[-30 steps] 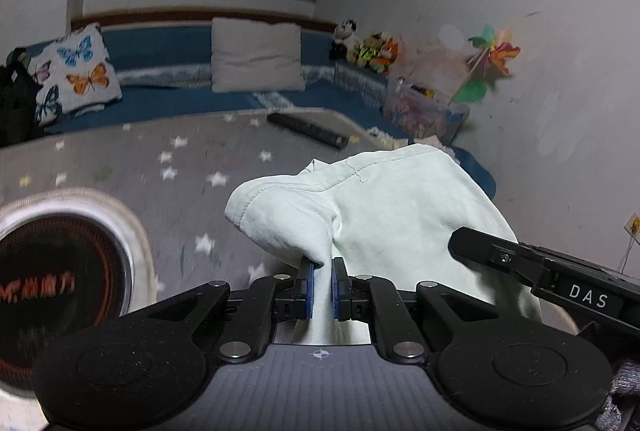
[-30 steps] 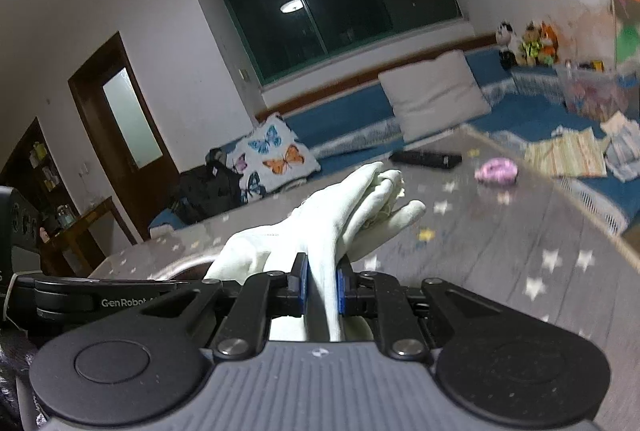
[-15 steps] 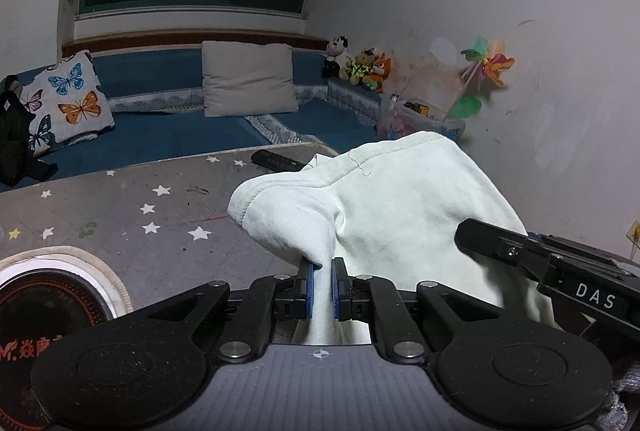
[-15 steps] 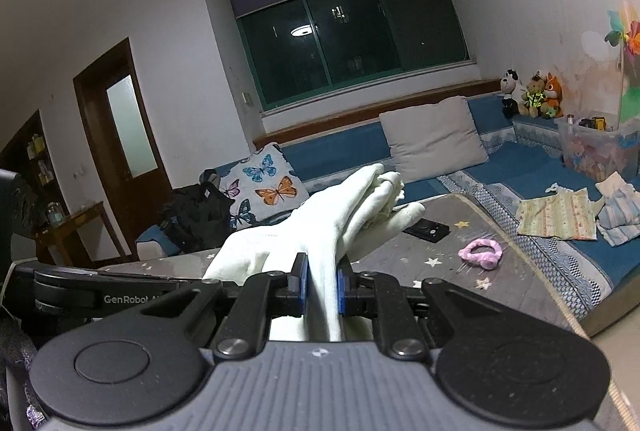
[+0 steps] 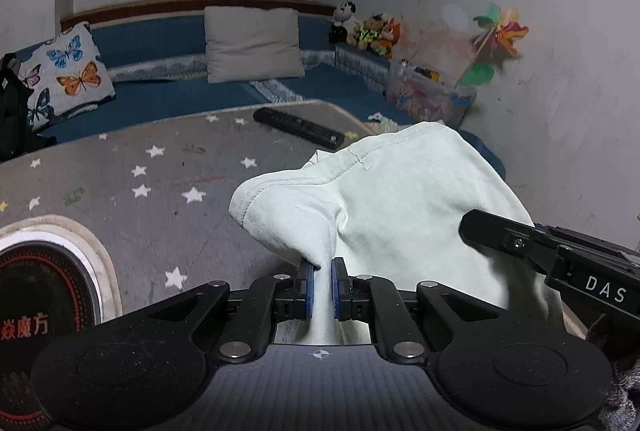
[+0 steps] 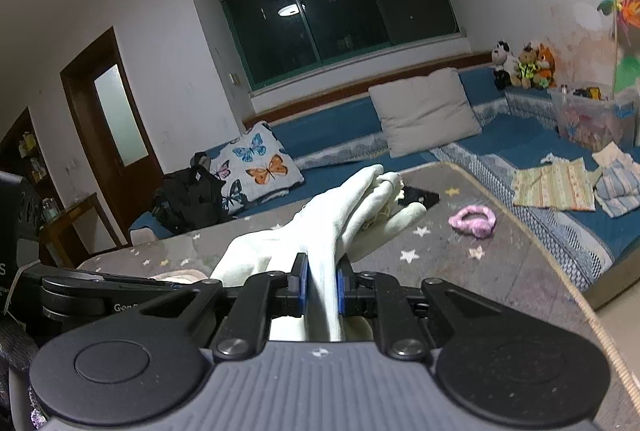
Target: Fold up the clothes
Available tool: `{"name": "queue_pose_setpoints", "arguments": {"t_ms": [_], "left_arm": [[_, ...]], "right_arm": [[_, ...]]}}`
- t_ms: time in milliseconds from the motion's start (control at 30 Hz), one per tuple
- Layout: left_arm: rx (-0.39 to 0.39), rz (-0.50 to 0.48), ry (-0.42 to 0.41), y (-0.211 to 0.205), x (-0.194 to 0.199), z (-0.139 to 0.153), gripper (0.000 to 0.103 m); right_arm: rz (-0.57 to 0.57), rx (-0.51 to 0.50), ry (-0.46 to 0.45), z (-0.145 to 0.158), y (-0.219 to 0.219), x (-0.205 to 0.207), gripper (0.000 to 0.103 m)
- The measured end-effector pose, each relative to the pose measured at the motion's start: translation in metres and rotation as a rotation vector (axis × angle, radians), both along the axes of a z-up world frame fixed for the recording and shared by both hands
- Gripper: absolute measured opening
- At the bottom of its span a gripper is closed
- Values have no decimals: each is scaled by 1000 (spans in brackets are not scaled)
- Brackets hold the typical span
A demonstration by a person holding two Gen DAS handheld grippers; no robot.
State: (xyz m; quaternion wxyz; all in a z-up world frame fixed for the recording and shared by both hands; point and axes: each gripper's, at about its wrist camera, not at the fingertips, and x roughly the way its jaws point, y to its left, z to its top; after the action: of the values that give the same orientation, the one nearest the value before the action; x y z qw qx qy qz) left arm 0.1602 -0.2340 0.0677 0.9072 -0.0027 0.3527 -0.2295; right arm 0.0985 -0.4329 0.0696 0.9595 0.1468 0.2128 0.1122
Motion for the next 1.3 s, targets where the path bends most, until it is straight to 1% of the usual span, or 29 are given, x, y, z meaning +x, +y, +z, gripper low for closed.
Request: {"name": "queue_pose_setpoints", "arguments": {"t_ms": [167, 600, 1000, 1233, 1300], "left_arm": [[11, 0, 24, -2, 1, -9, 10], [46, -4, 71, -4, 1, -27, 10], [74, 9, 137, 1, 6, -53, 10], [88, 24, 138, 6, 5, -58, 15], [95, 35, 133, 8, 6, -58, 18]], "right_arm": [[0, 9, 25, -12, -2, 3, 12], [-3, 23, 75, -31, -3, 6, 12], [-15, 20, 154, -59, -2, 12, 13], [-54, 4, 189, -69, -11, 12, 19], [-71, -7, 190, -70, -13, 11, 20]]}}
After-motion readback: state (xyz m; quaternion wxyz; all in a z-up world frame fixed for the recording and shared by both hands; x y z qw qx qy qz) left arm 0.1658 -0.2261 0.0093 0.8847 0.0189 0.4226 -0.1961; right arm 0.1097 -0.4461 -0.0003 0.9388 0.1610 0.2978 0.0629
